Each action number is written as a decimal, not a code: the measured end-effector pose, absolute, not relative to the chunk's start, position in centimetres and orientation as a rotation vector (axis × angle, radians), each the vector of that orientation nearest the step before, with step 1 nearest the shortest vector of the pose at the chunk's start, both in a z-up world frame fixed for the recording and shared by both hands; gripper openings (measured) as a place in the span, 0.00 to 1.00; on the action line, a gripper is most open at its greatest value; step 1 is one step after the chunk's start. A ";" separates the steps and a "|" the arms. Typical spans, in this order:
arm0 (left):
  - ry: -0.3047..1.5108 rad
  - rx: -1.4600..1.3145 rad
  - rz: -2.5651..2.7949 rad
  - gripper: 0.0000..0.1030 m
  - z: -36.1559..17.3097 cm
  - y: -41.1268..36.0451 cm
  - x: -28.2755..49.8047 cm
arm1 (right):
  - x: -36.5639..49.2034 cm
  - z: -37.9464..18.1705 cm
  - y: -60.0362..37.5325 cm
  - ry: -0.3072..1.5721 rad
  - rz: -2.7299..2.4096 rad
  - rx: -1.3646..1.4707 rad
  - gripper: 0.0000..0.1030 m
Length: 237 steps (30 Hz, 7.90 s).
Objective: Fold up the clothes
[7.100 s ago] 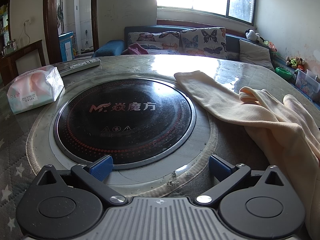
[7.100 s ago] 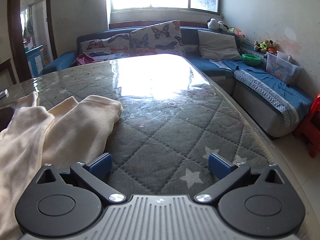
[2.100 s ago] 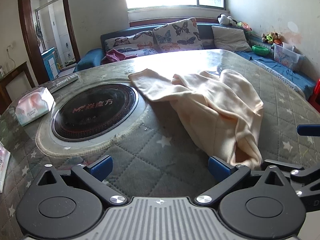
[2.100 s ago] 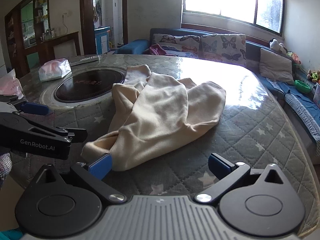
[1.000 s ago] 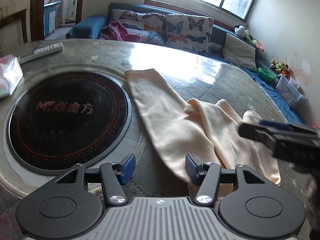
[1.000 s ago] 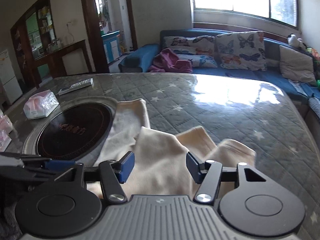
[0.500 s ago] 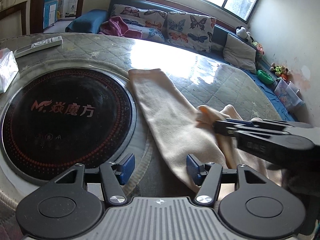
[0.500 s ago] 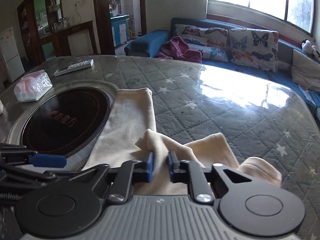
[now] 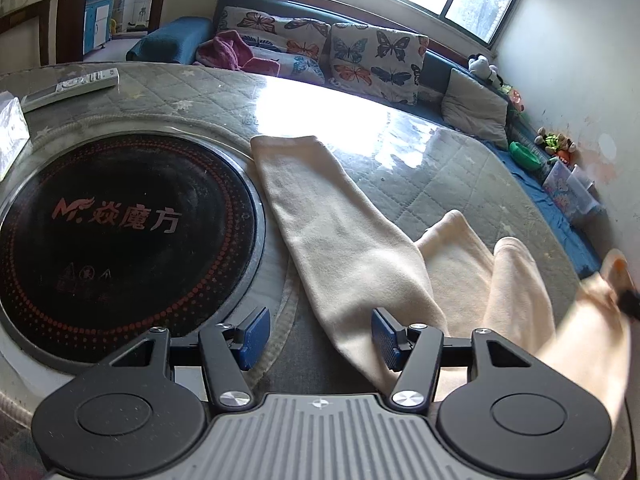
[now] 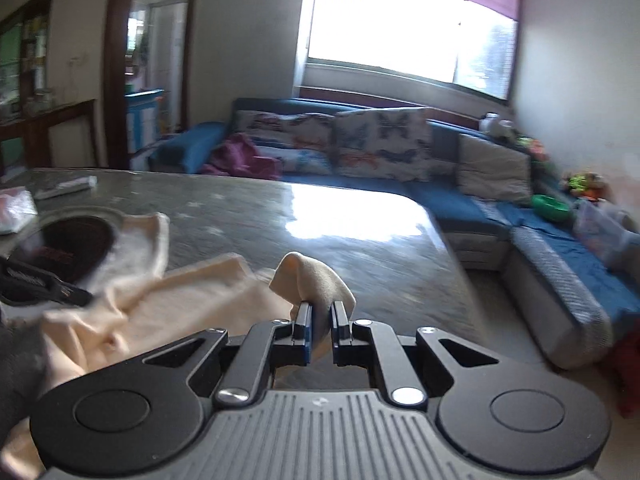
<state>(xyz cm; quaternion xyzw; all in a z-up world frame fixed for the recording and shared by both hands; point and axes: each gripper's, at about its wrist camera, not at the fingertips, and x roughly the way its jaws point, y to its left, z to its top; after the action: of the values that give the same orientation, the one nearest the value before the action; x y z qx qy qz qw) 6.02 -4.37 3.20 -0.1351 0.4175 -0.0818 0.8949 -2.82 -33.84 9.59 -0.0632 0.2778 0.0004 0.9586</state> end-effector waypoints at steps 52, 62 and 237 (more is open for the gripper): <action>0.629 -0.035 0.130 0.03 3.9 1.9 5.1 | -9.5 2.4 -37.0 0.723 -0.140 -0.054 0.64; 0.656 -0.085 0.280 0.03 3.0 8.1 -3.4 | -10.9 2.8 -36.3 0.740 -0.089 -0.093 0.69; 0.610 0.212 -0.525 0.29 1.3 -8.7 -4.3 | -10.4 5.5 -26.1 0.843 0.684 -0.183 0.19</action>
<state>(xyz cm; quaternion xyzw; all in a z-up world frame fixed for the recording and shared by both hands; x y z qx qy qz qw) -4.26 -8.67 1.34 0.1030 0.2964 -0.2548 0.9147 -10.42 -26.09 5.47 -0.0872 0.4006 0.3250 0.8522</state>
